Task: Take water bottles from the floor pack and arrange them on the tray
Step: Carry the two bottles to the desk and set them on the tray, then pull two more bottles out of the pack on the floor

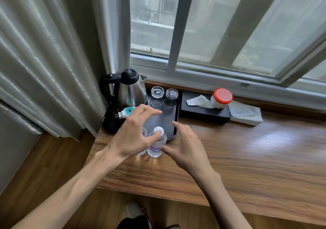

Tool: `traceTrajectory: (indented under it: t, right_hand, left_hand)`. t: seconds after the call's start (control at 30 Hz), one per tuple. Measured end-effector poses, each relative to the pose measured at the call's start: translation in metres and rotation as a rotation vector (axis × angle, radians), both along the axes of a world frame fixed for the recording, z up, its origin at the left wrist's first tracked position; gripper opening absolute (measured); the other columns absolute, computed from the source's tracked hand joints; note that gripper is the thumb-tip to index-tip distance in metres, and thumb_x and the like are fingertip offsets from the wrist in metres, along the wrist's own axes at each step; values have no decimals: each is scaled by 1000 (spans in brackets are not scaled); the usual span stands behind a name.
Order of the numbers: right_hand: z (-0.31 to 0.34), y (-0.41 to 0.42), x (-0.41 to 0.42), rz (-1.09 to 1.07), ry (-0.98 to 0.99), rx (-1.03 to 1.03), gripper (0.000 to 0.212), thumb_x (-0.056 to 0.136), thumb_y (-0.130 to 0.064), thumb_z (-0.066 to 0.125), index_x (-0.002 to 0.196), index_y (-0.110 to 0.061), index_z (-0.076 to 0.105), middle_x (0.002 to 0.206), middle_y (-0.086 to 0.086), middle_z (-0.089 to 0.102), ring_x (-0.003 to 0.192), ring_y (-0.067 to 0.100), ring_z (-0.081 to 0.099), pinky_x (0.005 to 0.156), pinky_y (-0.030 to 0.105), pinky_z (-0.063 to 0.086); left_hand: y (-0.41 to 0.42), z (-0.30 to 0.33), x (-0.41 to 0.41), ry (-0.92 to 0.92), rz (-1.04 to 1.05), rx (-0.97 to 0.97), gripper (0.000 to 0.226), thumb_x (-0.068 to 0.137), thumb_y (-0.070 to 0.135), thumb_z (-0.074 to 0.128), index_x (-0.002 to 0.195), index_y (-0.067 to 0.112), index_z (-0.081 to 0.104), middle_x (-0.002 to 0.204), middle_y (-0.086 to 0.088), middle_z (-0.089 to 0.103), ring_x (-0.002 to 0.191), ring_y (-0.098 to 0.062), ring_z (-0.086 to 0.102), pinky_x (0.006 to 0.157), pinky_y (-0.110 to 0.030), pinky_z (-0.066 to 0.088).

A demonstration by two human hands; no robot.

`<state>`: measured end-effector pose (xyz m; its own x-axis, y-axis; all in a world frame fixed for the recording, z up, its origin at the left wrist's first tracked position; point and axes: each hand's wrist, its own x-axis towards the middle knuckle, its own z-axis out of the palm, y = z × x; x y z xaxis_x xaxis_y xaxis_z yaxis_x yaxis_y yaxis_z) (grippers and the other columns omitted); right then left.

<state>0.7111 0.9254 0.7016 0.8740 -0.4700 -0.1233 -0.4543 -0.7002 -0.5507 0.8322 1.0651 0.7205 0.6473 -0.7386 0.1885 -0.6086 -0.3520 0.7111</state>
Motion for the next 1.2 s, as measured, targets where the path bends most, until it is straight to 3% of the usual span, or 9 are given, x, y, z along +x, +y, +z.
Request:
traceTrajectory:
  t: [0.13,0.27,0.4,0.7,0.97,1.2]
  right_hand:
    - [10,-35,-47,-69,-67,90,84,75,-43,79,147,-24,41,145,-7,50,131,9,48,107,27,42]
    - [17,-78,-114,-207,-120,90,81,81,-42,76,149,-21,39,149,-3,48,134,11,46,111,33,42]
    - [15,-123,-189,-351,-139,71,84,84,-42,74,153,-19,33,153,0,42,139,14,41,114,34,38]
    - [-17,-202,-374,-797,-133,190,78,81,-45,74,148,-24,41,150,-5,46,137,13,43,112,33,39]
    - [-39,-257,-491,-1026,-119,296,79,83,-45,73,151,-25,37,155,-6,39,143,13,35,116,33,31]
    - [-67,-337,-581,-1162,-51,355,79,84,-47,71,151,-27,35,157,-5,36,143,15,35,115,37,34]
  left_hand:
    - [-41,25,-38,-15,-78,-19,55,80,23,75,132,21,56,127,13,55,120,2,50,104,-8,32]
    - [-94,27,-87,-13,-221,104,73,79,31,76,143,22,45,141,11,49,130,1,43,109,-8,27]
    - [-151,13,-141,-29,-351,232,80,79,38,75,147,21,39,149,7,43,137,-5,39,116,-21,28]
    - [-275,-25,-266,-79,-569,364,78,80,52,69,146,26,37,150,5,43,136,-10,42,113,-34,38]
    - [-376,-48,-367,-105,-780,442,75,83,51,66,147,25,36,152,4,41,137,-11,41,111,-27,34]
    - [-493,-72,-459,-115,-921,494,75,84,52,64,147,24,35,152,3,41,137,-11,40,113,-28,36]
